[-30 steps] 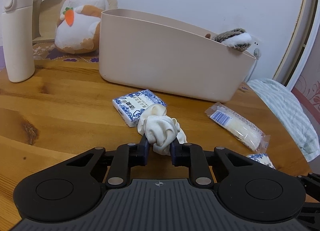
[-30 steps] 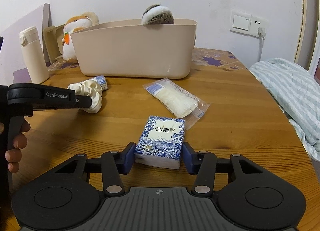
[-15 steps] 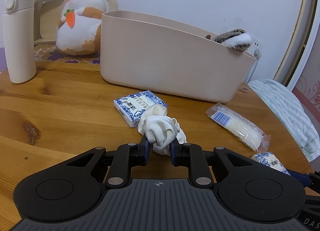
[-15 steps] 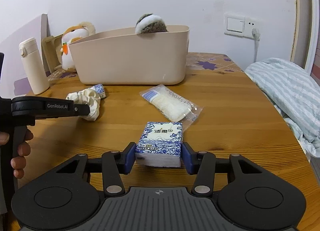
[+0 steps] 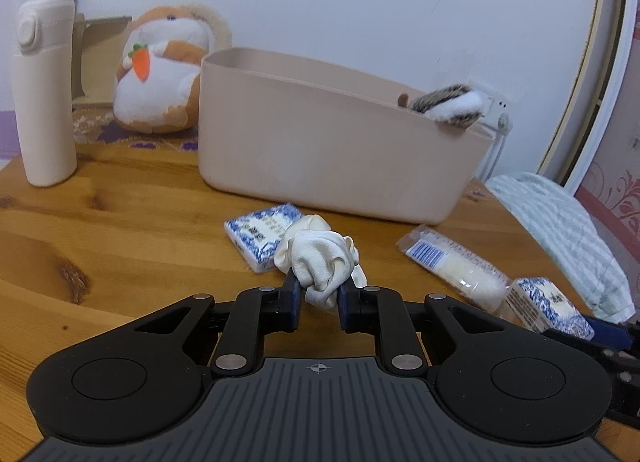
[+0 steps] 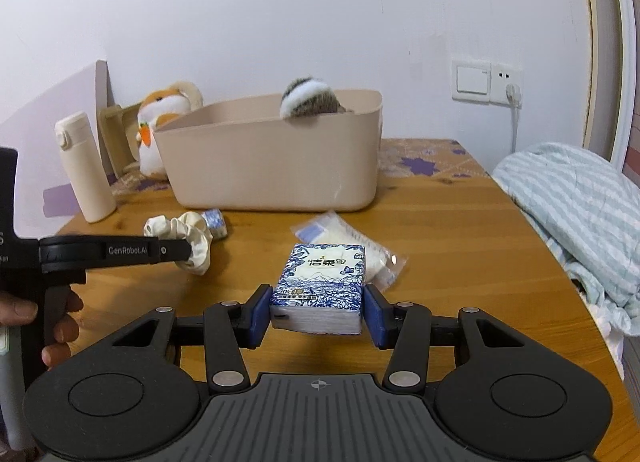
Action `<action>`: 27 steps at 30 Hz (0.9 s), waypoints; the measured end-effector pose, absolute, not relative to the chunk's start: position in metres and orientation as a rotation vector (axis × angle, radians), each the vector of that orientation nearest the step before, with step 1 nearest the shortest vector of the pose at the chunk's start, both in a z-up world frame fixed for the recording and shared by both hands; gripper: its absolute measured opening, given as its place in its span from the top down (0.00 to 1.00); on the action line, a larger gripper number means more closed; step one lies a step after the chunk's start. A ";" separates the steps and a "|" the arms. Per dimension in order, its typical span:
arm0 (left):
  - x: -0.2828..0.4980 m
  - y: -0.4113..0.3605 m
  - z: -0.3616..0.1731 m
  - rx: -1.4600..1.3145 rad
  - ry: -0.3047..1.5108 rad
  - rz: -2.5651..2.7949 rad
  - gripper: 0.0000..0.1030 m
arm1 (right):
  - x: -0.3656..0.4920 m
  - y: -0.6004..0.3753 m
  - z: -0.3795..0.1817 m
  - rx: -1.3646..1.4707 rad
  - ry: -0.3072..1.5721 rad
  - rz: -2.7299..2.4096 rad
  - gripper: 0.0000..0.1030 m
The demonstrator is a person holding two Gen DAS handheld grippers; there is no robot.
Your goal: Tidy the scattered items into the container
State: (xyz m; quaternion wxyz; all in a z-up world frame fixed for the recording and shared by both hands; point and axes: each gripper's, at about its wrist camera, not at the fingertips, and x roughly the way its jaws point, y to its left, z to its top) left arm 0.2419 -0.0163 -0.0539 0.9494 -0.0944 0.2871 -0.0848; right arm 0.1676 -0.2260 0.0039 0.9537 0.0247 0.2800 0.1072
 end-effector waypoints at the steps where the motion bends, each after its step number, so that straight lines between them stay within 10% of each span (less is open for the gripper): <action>1: 0.241 -0.016 -0.052 -0.194 0.579 -0.175 0.83 | 0.168 -0.226 0.007 0.049 0.560 0.219 0.56; 27: 0.261 -0.019 0.068 -0.123 0.314 -0.177 0.83 | 0.215 -0.230 0.120 0.051 0.280 0.254 0.56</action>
